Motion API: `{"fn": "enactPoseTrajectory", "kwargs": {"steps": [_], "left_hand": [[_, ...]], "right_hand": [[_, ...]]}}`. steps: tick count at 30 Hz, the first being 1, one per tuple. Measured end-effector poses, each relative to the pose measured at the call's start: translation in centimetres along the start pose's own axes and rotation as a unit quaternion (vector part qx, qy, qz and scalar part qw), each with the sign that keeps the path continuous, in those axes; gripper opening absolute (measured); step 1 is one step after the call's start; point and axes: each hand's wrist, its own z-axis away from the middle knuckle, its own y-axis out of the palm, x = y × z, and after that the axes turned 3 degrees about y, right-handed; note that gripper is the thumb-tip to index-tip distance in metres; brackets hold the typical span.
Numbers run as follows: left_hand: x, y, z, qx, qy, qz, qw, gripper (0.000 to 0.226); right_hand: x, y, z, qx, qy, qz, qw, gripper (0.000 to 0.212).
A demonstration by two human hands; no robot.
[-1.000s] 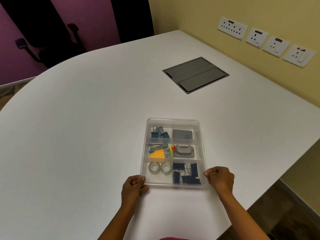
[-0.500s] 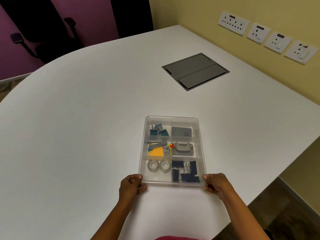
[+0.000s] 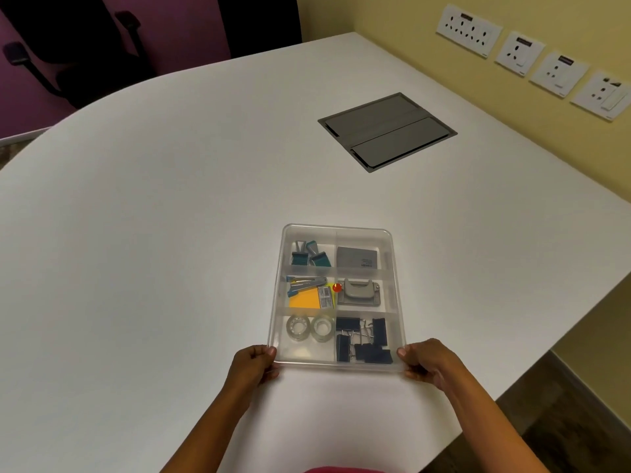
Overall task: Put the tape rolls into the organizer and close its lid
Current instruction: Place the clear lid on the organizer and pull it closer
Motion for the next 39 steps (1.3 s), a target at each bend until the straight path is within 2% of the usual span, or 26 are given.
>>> {"fn": "enactPoseTrajectory", "kwargs": {"steps": [5,9,14,21,27,30,34,39], "left_hand": [[-2.0,0.1,-1.2,-0.022,0.041,-0.087,0.995,0.003],[-5.4,1.3,-4.0,-0.026,0.058,-0.096,0.993,0.011],[-10.5,2.9,-8.4,-0.022,0.055,-0.092,0.994,0.031],[-17.0,4.9,-13.7,-0.022,0.073,-0.111,0.991,0.036],[-20.0,5.4,-16.5,0.022,0.015,-0.104,0.994,0.046],[-20.2,5.3,-17.5,0.033,-0.005,-0.108,0.994,0.036],[-20.2,5.6,-18.2,0.024,-0.016,-0.128,0.991,0.026],[-19.8,5.8,-17.9,0.002,0.002,-0.135,0.991,0.043]], "right_hand": [[2.4,-0.8,-1.0,0.008,-0.065,0.010,0.998,0.018],[6.1,-0.9,-2.5,-0.005,-0.080,-0.015,0.997,0.023],[11.6,-0.7,-4.9,-0.037,-0.083,-0.013,0.996,0.025],[18.3,-0.8,-7.3,-0.053,-0.096,-0.049,0.993,0.029],[20.8,-1.3,-8.6,-0.002,-0.048,-0.081,0.996,0.029],[20.8,-1.5,-9.3,0.034,-0.012,-0.122,0.992,0.028],[21.3,-1.3,-9.8,0.020,0.000,-0.100,0.995,0.031],[21.3,-1.4,-9.5,0.024,-0.014,-0.095,0.995,0.027]]}}
